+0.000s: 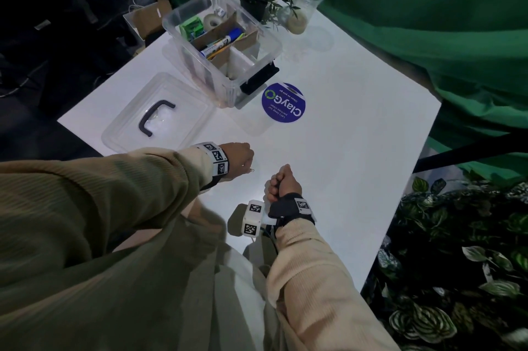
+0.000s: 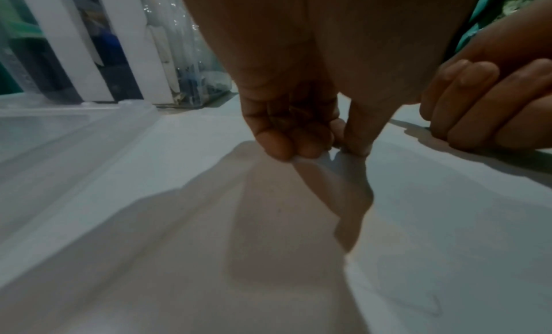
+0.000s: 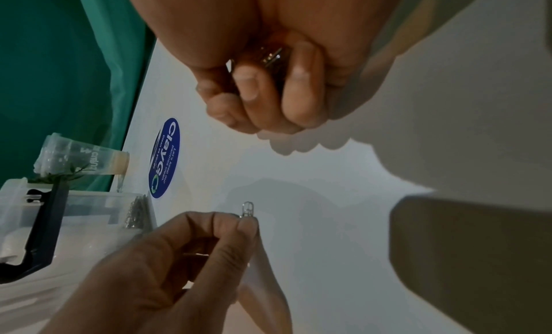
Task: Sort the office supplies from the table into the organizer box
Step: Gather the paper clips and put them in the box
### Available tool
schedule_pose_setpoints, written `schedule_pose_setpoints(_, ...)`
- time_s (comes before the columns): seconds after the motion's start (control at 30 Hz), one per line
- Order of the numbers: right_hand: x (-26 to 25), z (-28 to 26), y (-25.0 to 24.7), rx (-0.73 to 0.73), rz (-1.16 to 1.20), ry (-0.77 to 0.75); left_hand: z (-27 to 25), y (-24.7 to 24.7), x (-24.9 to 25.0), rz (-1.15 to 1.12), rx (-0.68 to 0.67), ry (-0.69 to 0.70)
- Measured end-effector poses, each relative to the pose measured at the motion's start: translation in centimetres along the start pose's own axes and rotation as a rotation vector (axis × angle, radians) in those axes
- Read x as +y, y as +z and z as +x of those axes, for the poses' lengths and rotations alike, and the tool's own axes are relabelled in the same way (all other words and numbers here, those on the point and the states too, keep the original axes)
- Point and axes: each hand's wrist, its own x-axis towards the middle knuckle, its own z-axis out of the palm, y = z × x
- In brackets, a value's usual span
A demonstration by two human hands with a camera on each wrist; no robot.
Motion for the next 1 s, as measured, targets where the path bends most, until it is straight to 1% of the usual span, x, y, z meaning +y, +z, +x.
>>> schedule_pose_setpoints(0.07,-0.2,0.0,0.1,-0.024,0.021,-0.007,-0.1,-0.2,0.3,-0.027,0.0,-0.009)
schedule_pose_setpoints(0.17,-0.6,0.0,0.6,-0.097,0.073,-0.006,-0.1,-1.0,1.2,-0.192,0.092,-0.015)
schedule_pose_setpoints(0.23,-0.9,0.1,0.8,-0.1,0.102,-0.008,-0.2,-1.6,2.1,-0.318,0.156,-0.012)
schedule_pose_setpoints(0.27,-1.0,0.1,0.9,-0.085,0.122,-0.005,-0.3,-1.9,2.6,-0.355,0.156,-0.002)
schedule_pose_setpoints(0.37,-1.5,-0.1,0.9,-0.034,0.148,-0.012,-0.3,-2.5,4.5,-0.305,0.11,0.073)
schedule_pose_setpoints(0.43,-1.9,-0.3,0.8,-0.044,0.151,-0.001,-0.3,-2.8,5.4,-0.236,0.115,0.126)
schedule_pose_setpoints(0.5,-2.1,-0.1,0.8,-0.065,0.172,0.005,-0.1,-3.2,5.8,-0.228,0.116,0.145)
schedule_pose_setpoints(0.57,-2.2,-0.2,0.9,-0.059,0.2,0.013,0.0,-3.3,5.9,-0.197,0.119,0.146)
schedule_pose_setpoints(0.67,-2.3,-0.4,1.3,-0.045,0.241,0.014,0.0,-3.3,5.8,-0.166,0.123,0.182)
schedule_pose_setpoints(0.73,-2.7,-0.7,1.7,-0.047,0.28,0.006,-0.1,-3.6,5.7,-0.159,0.155,0.214)
schedule_pose_setpoints(0.83,-3.4,-0.9,2.4,-0.106,0.275,0.016,-0.7,-4.9,5.0,-0.234,0.315,0.216)
schedule_pose_setpoints(0.93,-4.5,-1.3,3.3,-0.138,0.219,0.041,-1.2,-7.4,2.9,-0.343,0.58,0.2)
schedule_pose_setpoints(1.0,-6.4,-2.0,4.5,-0.142,0.164,0.01,-1.5,-9.7,0.7,-0.348,0.753,0.172)
